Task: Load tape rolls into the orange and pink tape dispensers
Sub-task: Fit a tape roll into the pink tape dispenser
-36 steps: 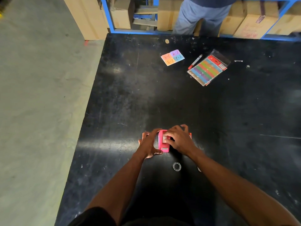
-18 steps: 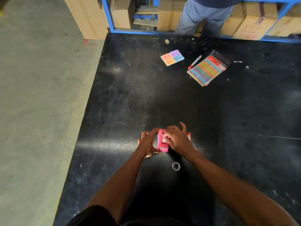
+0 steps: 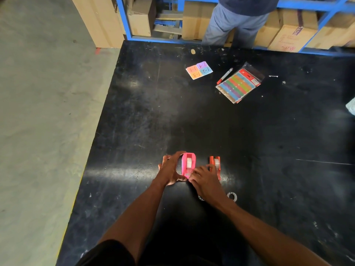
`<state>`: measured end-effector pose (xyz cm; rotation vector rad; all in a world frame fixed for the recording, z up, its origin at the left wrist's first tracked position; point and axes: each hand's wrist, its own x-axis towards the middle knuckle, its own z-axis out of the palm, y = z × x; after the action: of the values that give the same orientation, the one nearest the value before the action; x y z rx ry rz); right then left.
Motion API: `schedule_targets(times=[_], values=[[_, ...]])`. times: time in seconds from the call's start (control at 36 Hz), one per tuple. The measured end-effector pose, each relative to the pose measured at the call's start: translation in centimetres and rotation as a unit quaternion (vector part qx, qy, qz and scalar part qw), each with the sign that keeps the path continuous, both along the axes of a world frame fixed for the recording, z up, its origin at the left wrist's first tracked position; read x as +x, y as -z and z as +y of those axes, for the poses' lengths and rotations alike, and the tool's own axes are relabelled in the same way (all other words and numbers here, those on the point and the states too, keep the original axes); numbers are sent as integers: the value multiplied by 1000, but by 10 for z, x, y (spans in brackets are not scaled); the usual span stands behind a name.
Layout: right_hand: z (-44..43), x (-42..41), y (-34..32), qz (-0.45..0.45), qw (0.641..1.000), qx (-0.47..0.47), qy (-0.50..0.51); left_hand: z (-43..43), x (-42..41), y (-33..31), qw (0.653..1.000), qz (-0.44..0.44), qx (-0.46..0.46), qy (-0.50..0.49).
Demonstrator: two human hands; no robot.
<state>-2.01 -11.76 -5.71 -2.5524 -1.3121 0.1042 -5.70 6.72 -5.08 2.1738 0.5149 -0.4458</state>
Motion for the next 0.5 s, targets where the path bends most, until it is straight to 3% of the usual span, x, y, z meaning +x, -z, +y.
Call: schedule_targets(times=[0.5], values=[[16,-11,28,6,995,-44,88,-1,-1,0,1000,-2,1,-4]])
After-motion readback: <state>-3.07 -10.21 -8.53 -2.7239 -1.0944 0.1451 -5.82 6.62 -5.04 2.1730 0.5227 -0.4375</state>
